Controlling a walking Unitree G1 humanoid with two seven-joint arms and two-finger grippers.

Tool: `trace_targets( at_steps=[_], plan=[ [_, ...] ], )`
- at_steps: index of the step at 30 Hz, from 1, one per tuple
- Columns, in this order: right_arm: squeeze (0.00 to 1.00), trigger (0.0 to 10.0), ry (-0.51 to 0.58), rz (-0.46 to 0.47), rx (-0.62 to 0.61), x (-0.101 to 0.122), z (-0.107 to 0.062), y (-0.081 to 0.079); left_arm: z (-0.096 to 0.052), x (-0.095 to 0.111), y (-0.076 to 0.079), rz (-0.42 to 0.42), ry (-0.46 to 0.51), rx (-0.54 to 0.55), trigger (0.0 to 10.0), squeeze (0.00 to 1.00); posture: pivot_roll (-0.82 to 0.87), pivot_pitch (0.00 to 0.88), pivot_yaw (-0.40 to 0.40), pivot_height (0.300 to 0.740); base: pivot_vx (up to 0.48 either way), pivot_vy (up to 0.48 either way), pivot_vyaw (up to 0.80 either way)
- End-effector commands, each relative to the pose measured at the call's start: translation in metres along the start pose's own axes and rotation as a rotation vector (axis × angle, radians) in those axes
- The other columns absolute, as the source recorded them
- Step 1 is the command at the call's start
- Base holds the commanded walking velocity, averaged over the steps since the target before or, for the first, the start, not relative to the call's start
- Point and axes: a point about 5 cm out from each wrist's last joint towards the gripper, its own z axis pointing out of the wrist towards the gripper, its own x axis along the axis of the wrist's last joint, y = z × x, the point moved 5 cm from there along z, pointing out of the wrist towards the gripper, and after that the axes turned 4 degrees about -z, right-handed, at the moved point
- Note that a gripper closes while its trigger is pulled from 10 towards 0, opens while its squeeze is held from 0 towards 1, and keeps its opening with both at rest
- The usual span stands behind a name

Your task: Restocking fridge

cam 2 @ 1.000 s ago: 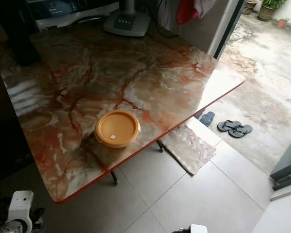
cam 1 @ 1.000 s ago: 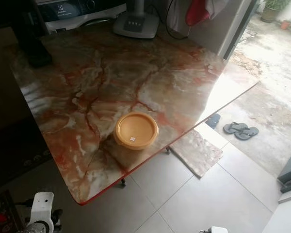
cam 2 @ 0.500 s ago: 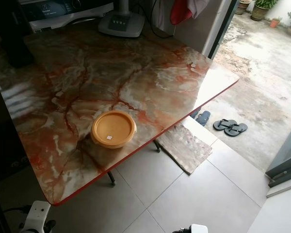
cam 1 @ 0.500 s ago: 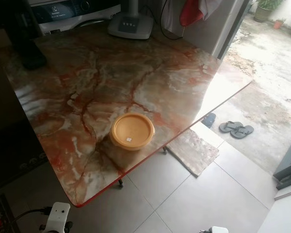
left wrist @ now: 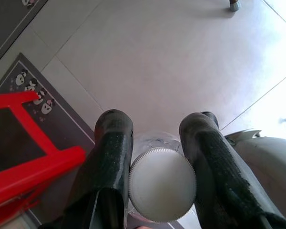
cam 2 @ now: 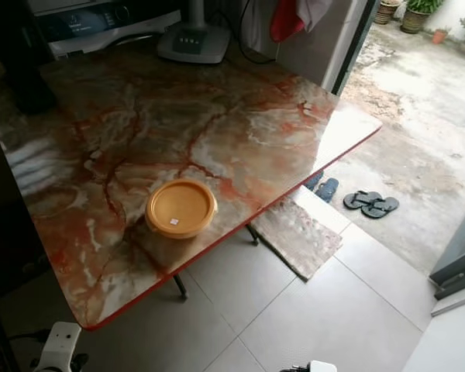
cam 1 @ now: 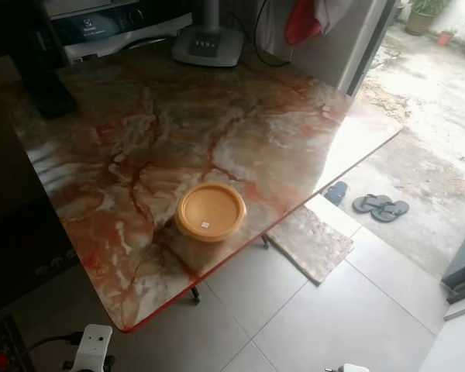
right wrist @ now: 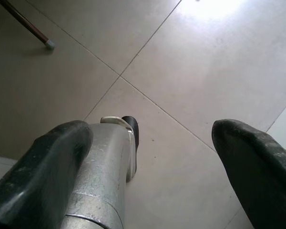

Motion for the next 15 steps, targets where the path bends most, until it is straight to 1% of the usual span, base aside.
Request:
trace_targets(
  at_steps=[1, 4, 6, 12, 15],
  plan=[
    [0.00, 10.0, -0.082, 0.023, -0.005, -0.027, -0.008, -0.002, -0.001, -0.007, -0.006, 0.007, -0.019, 0.021, 10.0, 0.00, 0.10, 0.119, -0.036, 0.740, 0.000, 0.000, 0.00],
    [0.00, 10.0, -0.083, 0.022, -0.003, -0.028, -0.008, -0.003, -0.002, -0.009, -0.007, 0.006, -0.027, 0.023, 10.0, 0.00, 0.10, 0.119, -0.034, 0.740, 0.000, 0.000, 0.00],
    [0.00, 10.0, -0.083, 0.024, -0.003, -0.028, -0.008, -0.003, -0.002, -0.011, -0.008, -0.012, -0.032, 0.028, 10.0, 0.00, 0.10, 0.119, -0.035, 0.740, 0.000, 0.000, 0.00],
    [0.00, 10.0, -0.086, 0.015, 0.000, -0.029, -0.009, -0.002, -0.003, -0.017, -0.005, -0.027, -0.050, 0.019, 10.0, 0.00, 0.10, 0.113, -0.045, 0.740, 0.000, 0.000, 0.00],
    [0.00, 10.0, -0.085, 0.012, 0.002, -0.029, -0.009, -0.002, -0.004, -0.021, -0.003, -0.025, -0.059, 0.010, 10.0, 0.00, 0.10, 0.110, -0.046, 0.740, -0.280, 0.000, 0.00]
  ],
)
